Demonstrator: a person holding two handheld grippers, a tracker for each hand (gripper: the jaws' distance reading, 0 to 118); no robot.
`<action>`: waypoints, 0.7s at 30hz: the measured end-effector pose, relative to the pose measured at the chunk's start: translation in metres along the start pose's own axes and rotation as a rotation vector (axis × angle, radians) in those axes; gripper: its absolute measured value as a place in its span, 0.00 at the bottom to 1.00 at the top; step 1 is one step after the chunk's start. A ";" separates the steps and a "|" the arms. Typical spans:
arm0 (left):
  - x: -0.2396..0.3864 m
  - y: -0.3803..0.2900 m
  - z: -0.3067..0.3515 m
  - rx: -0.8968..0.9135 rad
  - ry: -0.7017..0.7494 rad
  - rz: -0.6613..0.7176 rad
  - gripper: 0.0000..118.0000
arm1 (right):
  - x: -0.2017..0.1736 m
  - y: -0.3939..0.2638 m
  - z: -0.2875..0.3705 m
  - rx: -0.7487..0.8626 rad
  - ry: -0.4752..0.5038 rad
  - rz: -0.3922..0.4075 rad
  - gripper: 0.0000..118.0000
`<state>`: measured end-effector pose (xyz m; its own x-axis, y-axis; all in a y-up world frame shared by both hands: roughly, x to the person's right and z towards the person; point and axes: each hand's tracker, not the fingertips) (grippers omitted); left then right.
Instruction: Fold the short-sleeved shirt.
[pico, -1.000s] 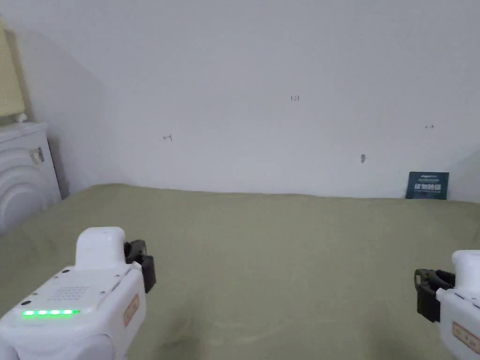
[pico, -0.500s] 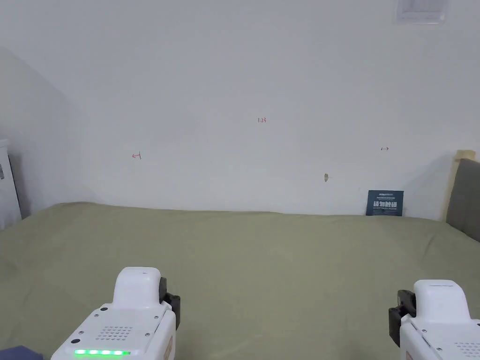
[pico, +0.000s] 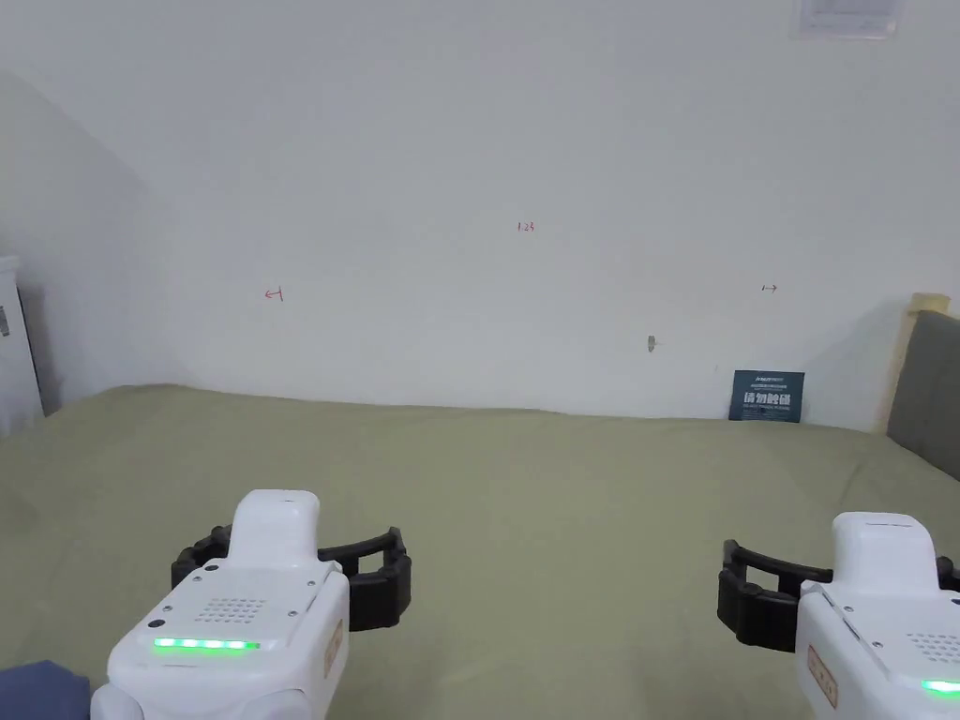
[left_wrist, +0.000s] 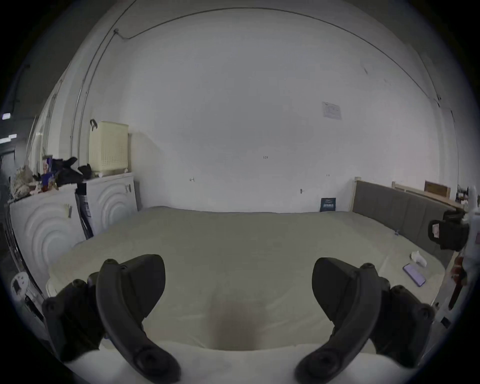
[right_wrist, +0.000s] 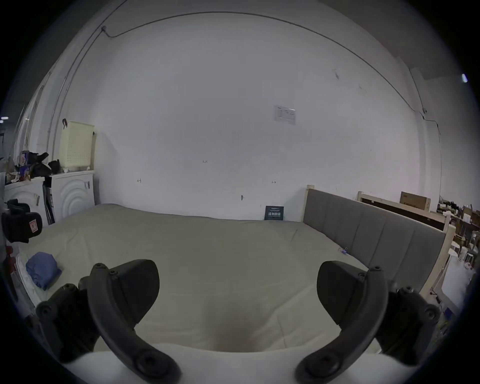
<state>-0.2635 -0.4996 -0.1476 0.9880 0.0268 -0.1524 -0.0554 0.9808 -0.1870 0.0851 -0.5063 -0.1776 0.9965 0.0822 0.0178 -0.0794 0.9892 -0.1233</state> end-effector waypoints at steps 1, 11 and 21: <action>-0.002 0.001 0.000 0.001 0.003 0.012 0.99 | 0.000 0.000 0.000 0.010 -0.001 -0.012 1.00; -0.008 0.016 0.001 0.032 -0.001 0.009 0.99 | 0.007 0.013 -0.003 0.072 0.054 -0.060 1.00; 0.001 0.021 -0.004 0.044 0.014 -0.041 0.99 | 0.003 0.011 -0.014 0.049 0.013 0.005 1.00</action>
<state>-0.2641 -0.4793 -0.1556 0.9871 -0.0165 -0.1592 -0.0078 0.9885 -0.1508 0.0880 -0.4973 -0.1930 0.9963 0.0861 0.0046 -0.0855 0.9936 -0.0742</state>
